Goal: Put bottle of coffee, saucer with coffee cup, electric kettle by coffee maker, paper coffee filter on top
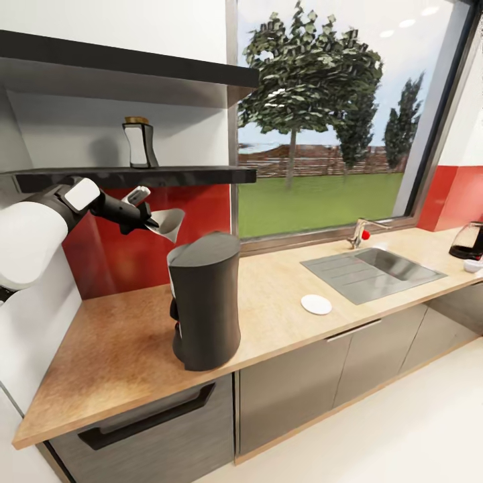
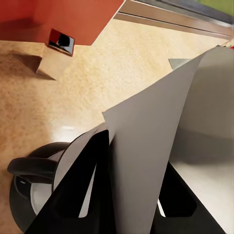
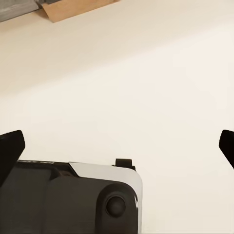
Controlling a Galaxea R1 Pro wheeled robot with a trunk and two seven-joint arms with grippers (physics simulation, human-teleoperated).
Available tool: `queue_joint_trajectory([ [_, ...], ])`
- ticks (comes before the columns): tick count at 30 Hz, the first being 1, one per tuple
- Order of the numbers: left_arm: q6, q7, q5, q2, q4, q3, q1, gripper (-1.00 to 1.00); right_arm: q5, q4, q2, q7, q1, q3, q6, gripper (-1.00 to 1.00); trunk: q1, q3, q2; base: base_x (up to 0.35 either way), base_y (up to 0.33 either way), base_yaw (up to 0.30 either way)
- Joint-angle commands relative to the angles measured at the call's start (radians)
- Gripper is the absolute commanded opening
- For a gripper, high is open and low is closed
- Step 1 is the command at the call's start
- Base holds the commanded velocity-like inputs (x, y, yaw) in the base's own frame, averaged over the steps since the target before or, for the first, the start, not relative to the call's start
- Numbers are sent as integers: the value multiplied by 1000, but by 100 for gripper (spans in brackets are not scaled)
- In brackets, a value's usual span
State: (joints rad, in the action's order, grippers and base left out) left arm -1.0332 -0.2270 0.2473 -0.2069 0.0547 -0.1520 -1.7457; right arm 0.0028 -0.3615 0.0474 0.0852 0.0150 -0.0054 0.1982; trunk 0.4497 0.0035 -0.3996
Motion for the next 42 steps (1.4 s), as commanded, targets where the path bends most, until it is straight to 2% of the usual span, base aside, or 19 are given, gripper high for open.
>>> queue_joint_trajectory([
  [1, -4, -3, -8, 0, 1, -8, 1, -100, 0, 1, 0, 4, 0, -1, 3, 100, 0, 1, -1, 0, 0, -2],
  [42, -4, -3, -8, 2, -26, -9, 5, -100, 0, -1, 0, 4, 0, -1, 3, 100, 0, 65, -1, 0, 0, 0],
])
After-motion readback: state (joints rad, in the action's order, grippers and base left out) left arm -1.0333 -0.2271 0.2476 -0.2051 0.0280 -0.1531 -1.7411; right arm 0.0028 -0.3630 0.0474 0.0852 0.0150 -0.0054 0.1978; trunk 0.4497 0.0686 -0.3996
